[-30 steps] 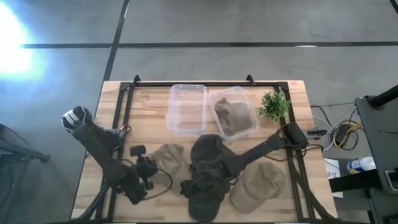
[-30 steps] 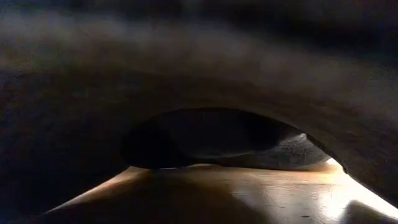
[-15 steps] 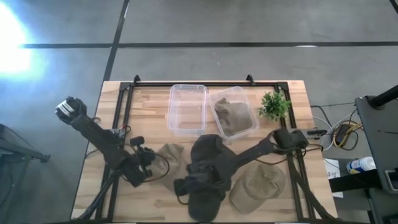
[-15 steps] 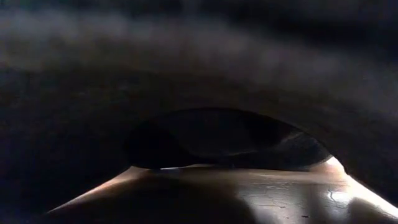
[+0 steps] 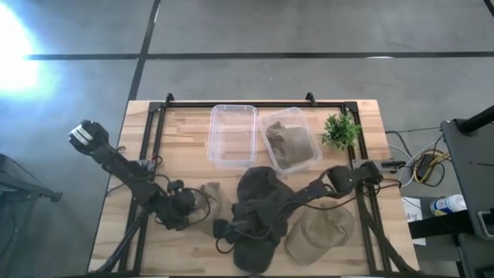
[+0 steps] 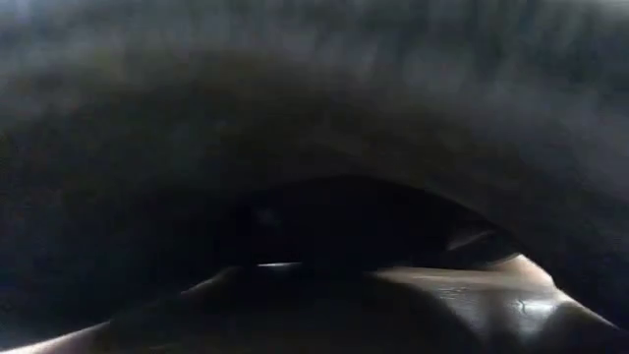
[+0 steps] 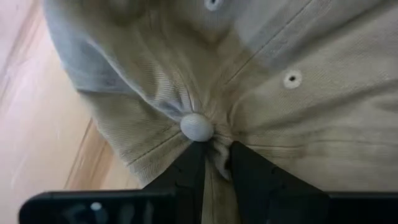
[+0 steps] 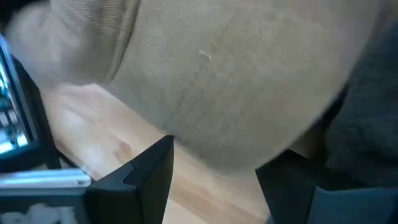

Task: Pick & Place hat
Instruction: Put the left brown cap into the right transparent bin

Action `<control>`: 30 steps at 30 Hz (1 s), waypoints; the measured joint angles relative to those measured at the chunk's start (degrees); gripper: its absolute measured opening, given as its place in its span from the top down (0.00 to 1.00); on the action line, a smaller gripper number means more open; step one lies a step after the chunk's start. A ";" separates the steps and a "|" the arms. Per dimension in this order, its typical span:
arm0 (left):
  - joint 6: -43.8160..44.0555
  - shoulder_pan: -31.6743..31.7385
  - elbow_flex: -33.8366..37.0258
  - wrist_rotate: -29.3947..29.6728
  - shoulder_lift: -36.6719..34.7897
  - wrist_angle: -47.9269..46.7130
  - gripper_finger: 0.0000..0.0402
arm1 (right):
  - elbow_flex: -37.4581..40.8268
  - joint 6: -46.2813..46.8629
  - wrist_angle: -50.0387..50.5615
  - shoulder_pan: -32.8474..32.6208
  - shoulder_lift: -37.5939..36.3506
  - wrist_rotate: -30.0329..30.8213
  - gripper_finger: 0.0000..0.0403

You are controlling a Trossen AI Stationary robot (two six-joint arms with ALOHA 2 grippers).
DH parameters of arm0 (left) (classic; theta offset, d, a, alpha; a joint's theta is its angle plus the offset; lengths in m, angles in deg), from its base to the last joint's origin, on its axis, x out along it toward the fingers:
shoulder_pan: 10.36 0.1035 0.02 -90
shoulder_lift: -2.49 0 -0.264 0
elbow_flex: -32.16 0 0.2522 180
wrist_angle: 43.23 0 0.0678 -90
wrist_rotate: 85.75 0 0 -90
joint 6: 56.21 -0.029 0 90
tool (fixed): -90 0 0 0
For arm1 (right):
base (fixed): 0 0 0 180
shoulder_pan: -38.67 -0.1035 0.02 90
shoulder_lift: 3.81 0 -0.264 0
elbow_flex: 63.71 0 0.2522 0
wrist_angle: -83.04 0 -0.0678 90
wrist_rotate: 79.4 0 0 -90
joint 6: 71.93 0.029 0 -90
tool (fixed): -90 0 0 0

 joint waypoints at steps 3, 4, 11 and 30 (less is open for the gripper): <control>-0.25 -0.05 0.37 -0.51 -0.02 2.45 0.82 | -0.04 -1.64 -0.05 0.14 -0.78 3.35 0.48; -0.94 -0.05 0.38 -0.99 0.02 3.64 0.82 | -0.04 -2.50 -0.21 0.35 -0.91 4.34 0.48; -5.60 -0.11 -1.04 -3.81 0.09 10.35 0.82 | -3.08 -11.55 -0.18 1.04 -1.34 7.82 0.51; -8.24 -0.09 -25.18 14.27 -0.31 -20.84 0.82 | -9.20 -39.66 18.37 3.62 -10.06 9.73 0.96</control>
